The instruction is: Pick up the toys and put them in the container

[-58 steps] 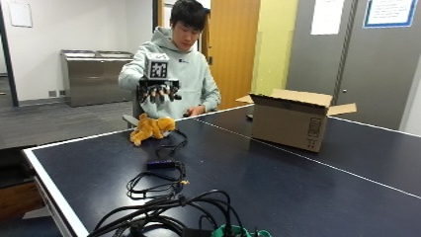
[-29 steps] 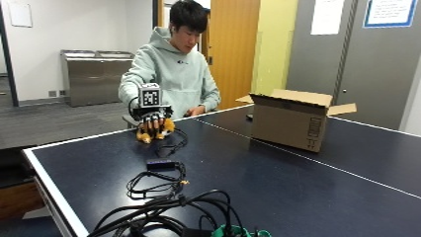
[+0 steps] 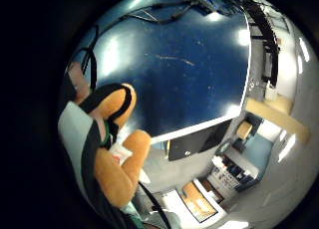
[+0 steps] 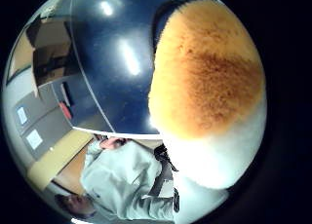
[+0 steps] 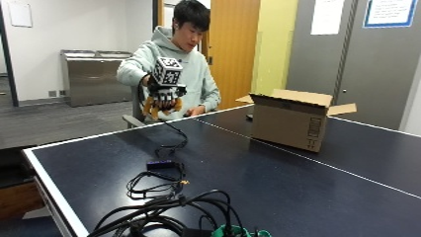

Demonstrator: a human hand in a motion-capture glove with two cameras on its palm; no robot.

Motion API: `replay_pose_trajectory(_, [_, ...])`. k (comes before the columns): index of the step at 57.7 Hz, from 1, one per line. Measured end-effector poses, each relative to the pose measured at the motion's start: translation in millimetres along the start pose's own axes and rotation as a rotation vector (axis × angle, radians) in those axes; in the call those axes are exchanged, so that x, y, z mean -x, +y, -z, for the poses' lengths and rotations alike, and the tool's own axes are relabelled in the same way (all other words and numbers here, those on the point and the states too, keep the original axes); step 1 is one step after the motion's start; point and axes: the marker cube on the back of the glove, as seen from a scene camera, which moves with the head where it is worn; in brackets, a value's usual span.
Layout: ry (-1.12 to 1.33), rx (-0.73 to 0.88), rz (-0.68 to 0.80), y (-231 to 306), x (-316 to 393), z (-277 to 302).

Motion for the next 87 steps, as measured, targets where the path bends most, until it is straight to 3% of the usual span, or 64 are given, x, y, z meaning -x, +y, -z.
replay_pose_trajectory(23, [0.027, -0.296, 0.277, 41.7, 131.5, 147.0])
replay_pose_trajectory(42, [0.034, -0.386, 0.423, 7.0, 255.6, 223.8])
replay_pose_trajectory(47, [0.021, -0.394, 0.612, 1.6, 280.7, 239.3])
replay_pose_trajectory(50, [0.000, -0.423, 0.534, -12.2, 302.8, 250.8])
replay_pose_trajectory(54, [-0.023, -0.475, 0.563, -28.4, 332.9, 260.8])
replay_pose_trajectory(60, [-0.076, -0.555, 0.384, -74.9, 347.6, 268.4])
replay_pose_trajectory(64, [-0.064, -0.594, 0.485, -85.3, 356.9, 262.0])
replay_pose_trajectory(69, [-0.015, -0.638, 0.265, -135.0, 329.9, 266.4])
replay_pose_trajectory(73, [0.025, -0.641, 0.244, -149.6, 323.9, 261.8])
replay_pose_trajectory(78, [-0.094, -0.492, 0.339, -98.5, 389.3, 238.4])
replay_pose_trajectory(82, [-0.088, -0.365, 0.319, -91.7, 395.9, 229.7])
replay_pose_trajectory(87, [-0.125, -0.391, 0.334, -84.8, 392.7, 231.1])
